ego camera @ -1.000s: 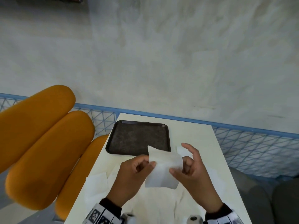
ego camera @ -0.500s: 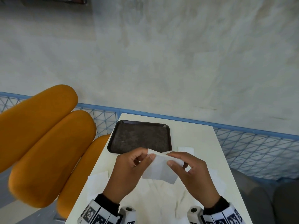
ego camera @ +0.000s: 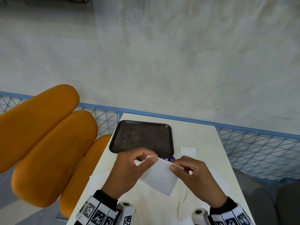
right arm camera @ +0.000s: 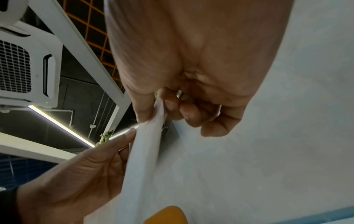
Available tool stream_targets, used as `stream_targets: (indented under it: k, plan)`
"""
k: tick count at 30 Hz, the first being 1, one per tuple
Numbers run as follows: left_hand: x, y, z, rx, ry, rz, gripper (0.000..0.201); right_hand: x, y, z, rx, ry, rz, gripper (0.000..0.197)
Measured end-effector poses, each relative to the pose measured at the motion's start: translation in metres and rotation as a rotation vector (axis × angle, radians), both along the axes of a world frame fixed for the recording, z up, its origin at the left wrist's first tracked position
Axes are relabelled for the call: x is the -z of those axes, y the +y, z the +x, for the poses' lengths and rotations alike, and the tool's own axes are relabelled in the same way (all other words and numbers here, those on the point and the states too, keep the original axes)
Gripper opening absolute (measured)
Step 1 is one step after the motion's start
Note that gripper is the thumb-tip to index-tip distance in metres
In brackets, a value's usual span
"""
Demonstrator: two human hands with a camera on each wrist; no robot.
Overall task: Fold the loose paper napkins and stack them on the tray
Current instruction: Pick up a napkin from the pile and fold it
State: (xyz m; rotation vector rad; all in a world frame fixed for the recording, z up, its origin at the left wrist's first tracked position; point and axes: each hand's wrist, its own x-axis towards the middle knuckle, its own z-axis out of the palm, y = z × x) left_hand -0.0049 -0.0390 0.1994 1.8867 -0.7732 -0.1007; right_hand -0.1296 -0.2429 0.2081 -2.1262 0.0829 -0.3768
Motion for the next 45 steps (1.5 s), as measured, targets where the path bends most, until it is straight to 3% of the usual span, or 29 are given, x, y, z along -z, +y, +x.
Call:
stream_targets:
  k: [3,7,8,10,11,12,13,14,16,19,21,24,28,33,36,39,45]
  plan:
    - [-0.009,-0.001,-0.004,0.017,-0.083,0.034,0.012,-0.004,-0.004,0.001,0.041,0.035,-0.173,0.024]
    - [0.000,-0.006,0.002,0.064,-0.118,0.090,0.029,-0.013,0.007,0.016,-0.039,-0.006,-0.295,0.024]
    - [0.011,-0.011,0.004,0.014,-0.112,0.165,0.035,-0.015,0.009,0.020,-0.045,-0.002,-0.311,0.020]
    - [0.015,-0.005,0.004,-0.285,-0.093,0.399,0.042,-0.017,0.008,0.023,-0.038,0.011,-0.334,0.012]
    - [0.007,-0.005,0.004,-0.408,-0.060,0.462,0.038,-0.018,0.006,0.022,-0.037,0.007,-0.316,0.009]
    - [0.001,-0.004,0.002,-0.396,-0.086,0.421,0.031,-0.018,0.002,0.020,-0.037,-0.005,-0.277,0.007]
    - [0.002,-0.007,0.006,-0.247,-0.101,0.230,0.026,-0.018,-0.002,0.017,-0.033,-0.021,-0.224,0.008]
    - [-0.006,-0.002,0.002,-0.074,-0.006,0.087,0.024,-0.017,-0.006,0.015,-0.019,-0.033,-0.155,0.009]
    - [-0.010,0.008,0.003,0.007,0.115,-0.072,0.025,-0.012,-0.009,0.013,0.026,-0.025,0.078,0.014]
    - [-0.001,-0.003,0.005,-0.078,0.177,-0.145,0.016,-0.001,-0.001,0.014,0.074,0.000,0.472,0.011]
    - [0.002,-0.010,0.003,-0.124,0.254,-0.148,0.005,0.004,0.005,0.014,0.081,0.053,0.600,0.010]
    - [0.011,-0.017,0.002,-0.157,0.326,-0.139,0.004,0.015,0.007,0.015,0.135,0.106,0.554,0.014]
    - [0.019,-0.026,0.000,-0.046,0.492,-0.044,0.016,0.031,-0.005,0.018,0.237,0.110,0.467,0.019]
    - [0.028,-0.043,0.005,-0.041,0.450,0.055,0.007,0.034,-0.019,0.018,0.189,0.165,0.610,0.016]
    - [0.031,-0.056,0.011,-0.047,0.454,0.054,0.009,0.044,-0.032,0.022,0.256,0.184,0.553,0.014]
    - [0.040,-0.068,0.016,-0.110,0.510,0.047,0.003,0.055,-0.052,0.027,0.293,0.172,0.531,0.016]
    - [0.075,-0.055,0.034,-0.255,0.662,0.164,0.005,0.105,-0.131,0.038,0.410,0.221,0.733,0.005]
